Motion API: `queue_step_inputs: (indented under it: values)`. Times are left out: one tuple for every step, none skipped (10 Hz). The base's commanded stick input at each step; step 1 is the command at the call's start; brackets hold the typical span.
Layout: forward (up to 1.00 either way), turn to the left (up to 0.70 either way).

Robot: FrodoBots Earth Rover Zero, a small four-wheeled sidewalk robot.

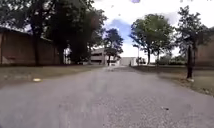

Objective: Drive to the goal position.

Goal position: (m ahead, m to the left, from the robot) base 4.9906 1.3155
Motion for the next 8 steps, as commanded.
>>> queue_step_inputs:
  values:
    - [0.85,0.0]
    - [0.85,-0.03]
    - [0.85,-0.07]
    - [0.85,-0.1]
    - [0.85,-0.14]
    - [0.85,-0.17]
    - [0.85,-0.2]
    - [0.85,-0.24]
